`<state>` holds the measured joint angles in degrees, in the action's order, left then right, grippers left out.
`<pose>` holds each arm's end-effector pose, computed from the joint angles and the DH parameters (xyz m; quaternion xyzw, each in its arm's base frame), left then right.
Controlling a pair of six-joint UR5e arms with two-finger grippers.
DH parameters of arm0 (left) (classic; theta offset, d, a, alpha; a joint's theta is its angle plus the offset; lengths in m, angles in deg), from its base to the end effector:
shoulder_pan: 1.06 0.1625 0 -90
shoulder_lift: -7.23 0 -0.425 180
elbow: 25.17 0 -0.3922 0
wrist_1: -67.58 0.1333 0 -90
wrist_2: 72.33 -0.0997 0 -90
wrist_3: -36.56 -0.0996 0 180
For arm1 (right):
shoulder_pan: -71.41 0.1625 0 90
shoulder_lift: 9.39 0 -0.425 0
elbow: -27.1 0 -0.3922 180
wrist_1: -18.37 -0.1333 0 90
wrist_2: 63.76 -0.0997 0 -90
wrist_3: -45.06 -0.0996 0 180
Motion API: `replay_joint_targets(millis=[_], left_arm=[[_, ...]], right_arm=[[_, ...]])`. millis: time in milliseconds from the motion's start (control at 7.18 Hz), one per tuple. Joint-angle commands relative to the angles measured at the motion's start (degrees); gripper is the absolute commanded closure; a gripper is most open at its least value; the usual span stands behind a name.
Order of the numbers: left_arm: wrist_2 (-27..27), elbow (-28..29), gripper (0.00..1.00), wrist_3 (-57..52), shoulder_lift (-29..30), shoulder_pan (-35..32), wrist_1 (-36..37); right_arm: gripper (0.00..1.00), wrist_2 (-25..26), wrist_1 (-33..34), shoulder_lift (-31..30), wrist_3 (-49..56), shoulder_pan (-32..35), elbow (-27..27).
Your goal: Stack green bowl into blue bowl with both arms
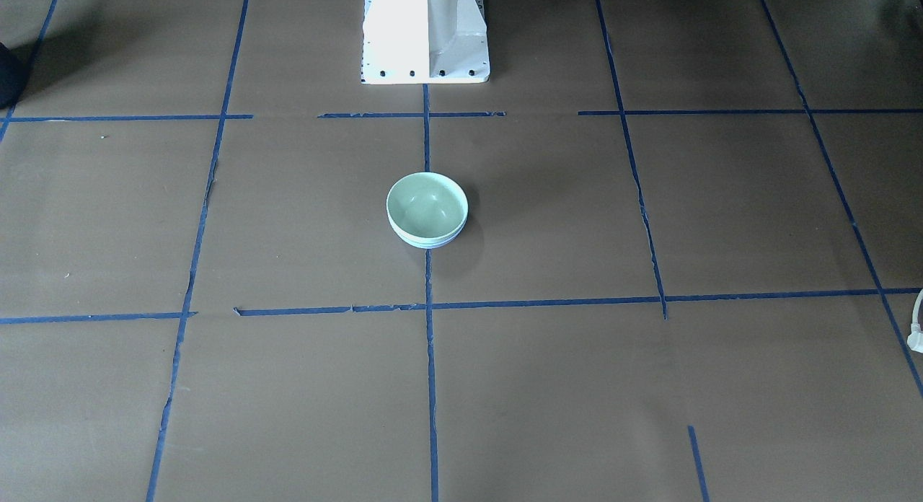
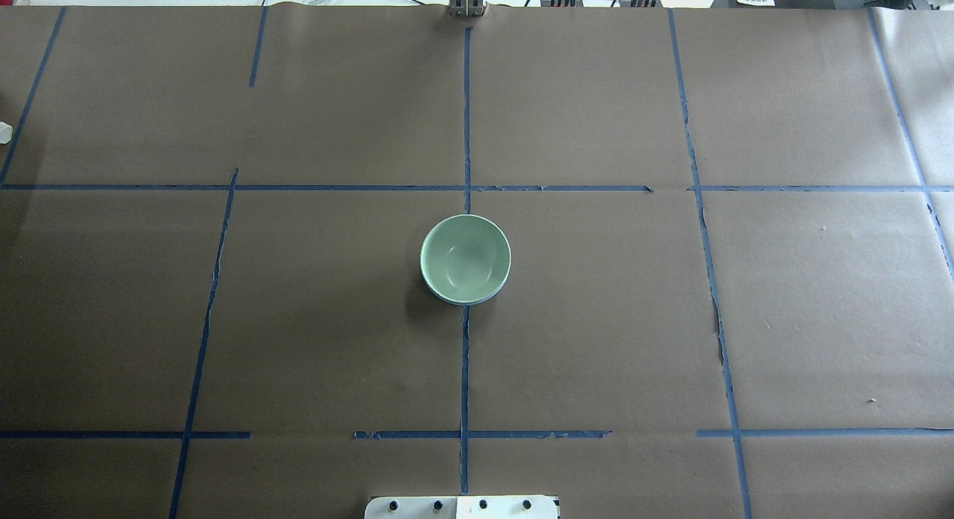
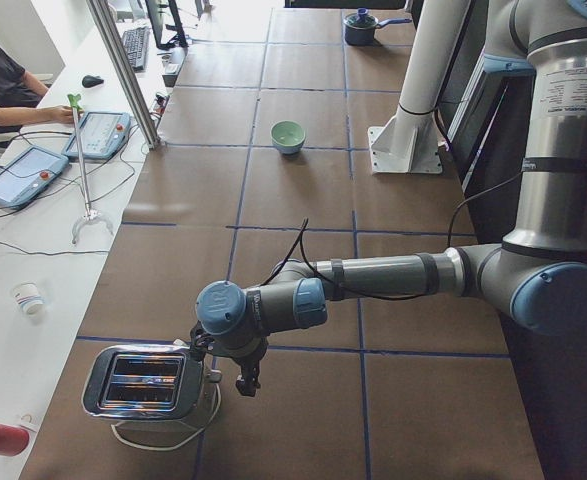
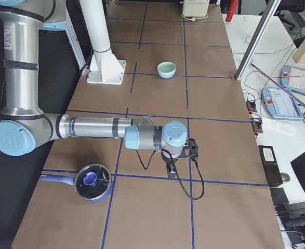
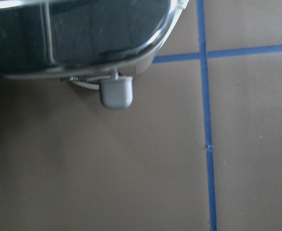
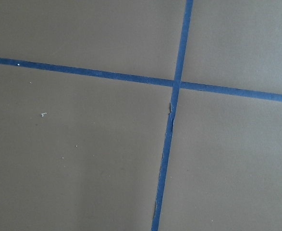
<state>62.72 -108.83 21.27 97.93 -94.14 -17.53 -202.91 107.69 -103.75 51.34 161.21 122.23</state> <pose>-0.0885 -0.4766 0.7134 -0.0228 0.3901 0.0629 0.9183 0.0563 -0.4614 0.6436 0.0335 -0.4147 -0.0566 0.9076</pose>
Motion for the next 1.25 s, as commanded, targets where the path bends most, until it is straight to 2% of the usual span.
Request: replay_joint_targets(millis=[0,139,557,1115], left_arm=[[-0.05,-0.45,0.0,2.26,-0.61,0.0,-1.02],[-0.4,-2.37,0.0,6.98,-0.52,0.0,-1.02],[-0.93,-5.89,0.0,7.64,-0.52,0.08,-0.41],[-0.93,-5.9,0.0,7.56,-0.52,0.44,-0.41]], right_arm=[[0.0,-0.33,0.06,-0.73,-0.22,0.11,0.06],[0.0,-0.24,0.06,-0.73,-0.22,0.11,0.06],[0.0,-0.24,-0.03,-0.65,-0.31,0.11,0.41],[0.0,-0.07,-0.03,-0.56,-0.31,0.29,0.23]])
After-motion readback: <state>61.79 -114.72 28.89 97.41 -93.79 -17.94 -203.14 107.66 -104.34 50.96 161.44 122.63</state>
